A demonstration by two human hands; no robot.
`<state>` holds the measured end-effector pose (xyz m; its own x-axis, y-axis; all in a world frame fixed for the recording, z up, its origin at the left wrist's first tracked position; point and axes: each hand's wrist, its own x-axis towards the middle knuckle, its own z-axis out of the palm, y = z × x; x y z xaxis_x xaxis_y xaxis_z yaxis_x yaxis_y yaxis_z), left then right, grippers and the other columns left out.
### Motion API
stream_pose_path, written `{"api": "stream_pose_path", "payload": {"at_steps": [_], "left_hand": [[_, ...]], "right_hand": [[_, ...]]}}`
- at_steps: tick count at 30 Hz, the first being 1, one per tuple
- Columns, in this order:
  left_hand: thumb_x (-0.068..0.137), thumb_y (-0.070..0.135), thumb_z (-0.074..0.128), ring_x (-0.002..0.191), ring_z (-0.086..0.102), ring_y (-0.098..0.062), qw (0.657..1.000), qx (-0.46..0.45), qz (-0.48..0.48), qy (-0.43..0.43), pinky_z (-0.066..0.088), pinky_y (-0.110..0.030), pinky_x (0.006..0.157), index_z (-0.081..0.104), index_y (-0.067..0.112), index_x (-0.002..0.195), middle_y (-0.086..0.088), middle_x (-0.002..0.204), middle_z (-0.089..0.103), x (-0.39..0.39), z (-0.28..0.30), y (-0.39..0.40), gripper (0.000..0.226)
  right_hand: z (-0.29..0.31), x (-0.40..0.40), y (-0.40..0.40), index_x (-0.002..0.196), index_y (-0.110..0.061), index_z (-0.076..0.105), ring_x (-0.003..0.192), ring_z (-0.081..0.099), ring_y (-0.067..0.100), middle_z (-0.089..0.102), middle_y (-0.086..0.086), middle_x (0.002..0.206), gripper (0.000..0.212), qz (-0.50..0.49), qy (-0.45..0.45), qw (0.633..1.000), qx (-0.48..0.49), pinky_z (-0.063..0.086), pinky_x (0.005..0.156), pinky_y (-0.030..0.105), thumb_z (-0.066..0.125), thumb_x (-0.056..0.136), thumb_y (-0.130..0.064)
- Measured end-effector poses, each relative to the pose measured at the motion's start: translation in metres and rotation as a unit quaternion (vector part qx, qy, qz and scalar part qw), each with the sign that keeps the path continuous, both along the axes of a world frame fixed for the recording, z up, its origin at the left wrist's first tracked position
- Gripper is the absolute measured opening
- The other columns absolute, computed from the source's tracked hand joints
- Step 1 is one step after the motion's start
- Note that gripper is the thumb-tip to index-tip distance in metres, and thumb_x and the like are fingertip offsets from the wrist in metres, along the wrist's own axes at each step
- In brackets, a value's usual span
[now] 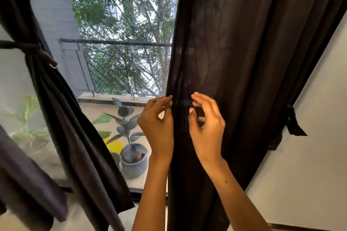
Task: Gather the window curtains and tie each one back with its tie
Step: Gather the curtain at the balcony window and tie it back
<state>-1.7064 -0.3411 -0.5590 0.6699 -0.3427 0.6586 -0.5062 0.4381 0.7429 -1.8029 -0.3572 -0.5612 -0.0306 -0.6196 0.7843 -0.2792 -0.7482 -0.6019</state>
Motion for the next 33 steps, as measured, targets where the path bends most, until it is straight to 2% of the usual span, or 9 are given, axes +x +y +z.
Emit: {"api": "stream_pose_path", "payload": {"at_steps": [4, 8, 13, 17, 21, 24, 26, 29, 33], "left_hand": [[0.081, -0.003, 0.067, 0.076, 0.065, 0.000, 1.000, -0.002, 0.004, 0.019, 0.057, -0.032, 0.072, 0.076, 0.015, 0.090, 0.001, 0.086, 0.070, 0.005, -0.002, 0.000, 0.023], [0.080, -0.003, 0.068, 0.073, 0.065, 0.000, 1.000, 0.002, 0.014, 0.007, 0.056, -0.030, 0.070, 0.076, 0.016, 0.089, 0.003, 0.080, 0.069, 0.009, -0.002, 0.002, 0.023], [0.080, -0.005, 0.068, 0.075, 0.065, 0.000, 1.000, -0.004, 0.028, -0.001, 0.054, -0.024, 0.071, 0.076, 0.017, 0.090, 0.006, 0.079, 0.068, 0.013, -0.003, 0.007, 0.025], [0.078, -0.009, 0.067, 0.075, 0.064, 0.000, 0.999, -0.004, 0.034, -0.010, 0.053, -0.020, 0.070, 0.075, 0.016, 0.089, 0.006, 0.079, 0.067, 0.017, -0.003, 0.010, 0.028], [0.079, -0.007, 0.068, 0.076, 0.065, -0.001, 0.999, -0.005, 0.040, -0.001, 0.053, -0.020, 0.069, 0.075, 0.020, 0.089, 0.009, 0.079, 0.067, 0.023, -0.002, 0.013, 0.030], [0.080, -0.006, 0.067, 0.076, 0.065, -0.004, 0.999, 0.000, 0.052, -0.008, 0.053, -0.025, 0.069, 0.075, 0.021, 0.090, 0.010, 0.081, 0.067, 0.026, -0.002, 0.013, 0.030], [0.079, -0.005, 0.065, 0.077, 0.065, -0.013, 0.996, 0.006, 0.080, -0.049, 0.050, -0.029, 0.069, 0.075, 0.016, 0.092, 0.004, 0.082, 0.068, 0.024, -0.002, 0.013, 0.027], [0.078, 0.005, 0.054, 0.077, 0.059, -0.020, 0.984, 0.027, 0.127, -0.124, 0.044, -0.026, 0.068, 0.075, 0.009, 0.092, -0.004, 0.081, 0.067, 0.016, -0.004, 0.011, 0.025], [0.081, 0.004, 0.060, 0.077, 0.063, -0.019, 0.984, 0.024, 0.110, -0.140, 0.046, -0.025, 0.068, 0.075, 0.005, 0.093, -0.006, 0.084, 0.071, 0.005, -0.008, 0.006, 0.019]], "right_hand": [[-0.007, 0.006, -0.004, 0.127, -0.005, 0.058, 0.115, 0.058, 0.009, 0.055, 0.001, 0.133, 0.035, 0.006, -0.002, 1.000, 0.030, 0.057, 0.081, 0.028, 0.057, 0.092, -0.001], [-0.008, 0.014, -0.014, 0.137, -0.008, 0.048, 0.135, 0.041, 0.015, 0.039, 0.004, 0.149, 0.046, -0.030, -0.001, 0.999, 0.036, 0.040, 0.108, 0.029, 0.060, 0.093, -0.012], [0.001, 0.025, -0.039, 0.152, -0.020, 0.007, 0.145, -0.003, 0.009, -0.006, 0.008, 0.160, 0.096, -0.013, -0.014, 0.993, 0.114, 0.018, 0.116, 0.038, 0.067, 0.082, -0.047], [0.009, 0.034, -0.059, 0.152, -0.021, -0.003, 0.140, 0.016, 0.002, 0.017, 0.013, 0.158, 0.116, 0.053, -0.038, 0.984, 0.167, 0.020, 0.114, 0.028, 0.075, 0.071, -0.049], [0.012, 0.042, -0.069, 0.141, -0.017, 0.040, 0.105, 0.060, 0.010, 0.066, 0.012, 0.114, 0.080, 0.114, -0.106, 0.967, 0.199, 0.047, 0.096, 0.025, 0.082, 0.073, -0.023], [0.010, 0.043, -0.060, 0.100, -0.019, 0.064, 0.077, 0.064, 0.008, 0.067, -0.008, 0.084, 0.031, 0.054, -0.120, 0.986, 0.101, 0.054, 0.072, 0.028, 0.081, 0.074, -0.017], [0.003, 0.046, -0.046, 0.085, -0.015, 0.062, 0.066, 0.058, 0.010, 0.060, -0.006, 0.080, 0.017, -0.005, -0.097, 0.995, 0.010, 0.049, 0.058, 0.031, 0.077, 0.078, -0.013], [-0.016, 0.049, -0.027, 0.091, -0.003, 0.066, 0.068, 0.057, 0.015, 0.058, 0.003, 0.090, 0.008, -0.046, -0.039, 0.996, -0.070, 0.047, 0.058, 0.027, 0.070, 0.083, -0.004], [-0.024, 0.047, -0.015, 0.098, -0.023, 0.067, 0.078, 0.064, 0.012, 0.065, -0.006, 0.091, 0.011, 0.031, -0.009, 0.999, 0.016, 0.050, 0.066, 0.024, 0.062, 0.092, -0.016]]}}
